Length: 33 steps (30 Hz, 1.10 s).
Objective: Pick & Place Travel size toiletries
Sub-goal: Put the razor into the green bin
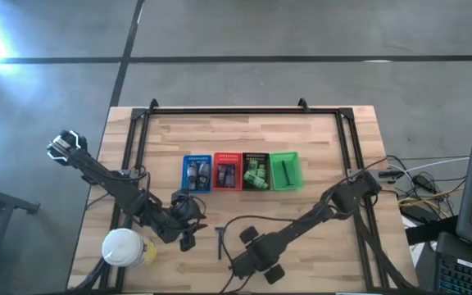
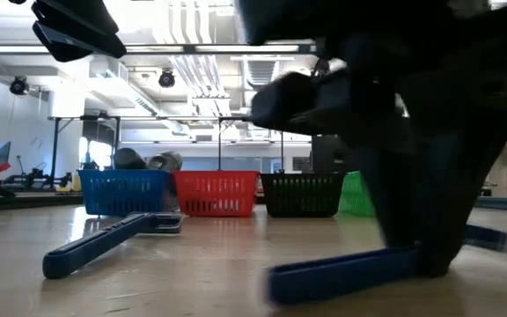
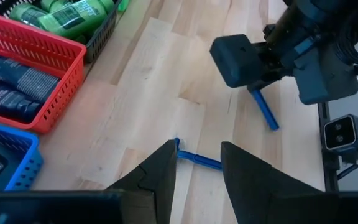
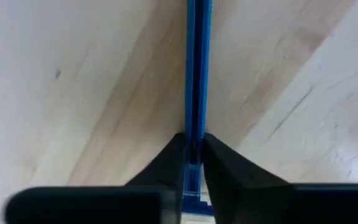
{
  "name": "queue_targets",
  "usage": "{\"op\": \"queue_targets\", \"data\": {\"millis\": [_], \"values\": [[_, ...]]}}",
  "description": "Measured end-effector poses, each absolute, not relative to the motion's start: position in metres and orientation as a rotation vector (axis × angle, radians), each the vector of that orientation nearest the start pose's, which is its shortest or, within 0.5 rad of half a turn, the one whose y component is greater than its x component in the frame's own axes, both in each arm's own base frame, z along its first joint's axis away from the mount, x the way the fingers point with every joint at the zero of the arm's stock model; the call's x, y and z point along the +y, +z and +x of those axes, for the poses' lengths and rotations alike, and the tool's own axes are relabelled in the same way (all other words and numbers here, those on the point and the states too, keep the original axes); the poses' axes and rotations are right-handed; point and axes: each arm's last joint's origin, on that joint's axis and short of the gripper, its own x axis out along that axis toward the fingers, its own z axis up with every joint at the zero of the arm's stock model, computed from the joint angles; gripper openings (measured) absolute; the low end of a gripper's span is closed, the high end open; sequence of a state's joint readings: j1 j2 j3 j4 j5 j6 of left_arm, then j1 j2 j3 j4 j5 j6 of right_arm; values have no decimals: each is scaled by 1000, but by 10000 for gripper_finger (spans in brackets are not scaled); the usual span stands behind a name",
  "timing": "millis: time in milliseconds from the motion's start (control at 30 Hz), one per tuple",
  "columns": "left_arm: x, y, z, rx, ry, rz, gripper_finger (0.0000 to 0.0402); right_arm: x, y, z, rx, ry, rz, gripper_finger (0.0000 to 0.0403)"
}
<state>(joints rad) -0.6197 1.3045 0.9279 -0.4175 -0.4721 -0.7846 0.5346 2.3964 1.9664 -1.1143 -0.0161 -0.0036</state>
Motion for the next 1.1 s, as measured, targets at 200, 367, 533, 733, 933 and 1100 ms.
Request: {"op": "queue_targets", "data": {"millis": [200,367,533,733,933,1100], "values": [[-144,259,225,661,137,-391,131,206,152,376,1574,341,-355,28],[-145,259,226,654,135,-400,131,170,211,344,1465,84,-147,29],[-145,260,227,642,129,-410,131,112,257,296,1273,-461,339,29],[-146,261,227,637,129,-420,131,37,252,238,1023,-911,896,41],[-147,263,228,617,139,-490,131,-5,232,229,758,-911,1148,50],[-147,264,229,602,132,-503,131,-25,215,230,814,-960,1127,40]]}}
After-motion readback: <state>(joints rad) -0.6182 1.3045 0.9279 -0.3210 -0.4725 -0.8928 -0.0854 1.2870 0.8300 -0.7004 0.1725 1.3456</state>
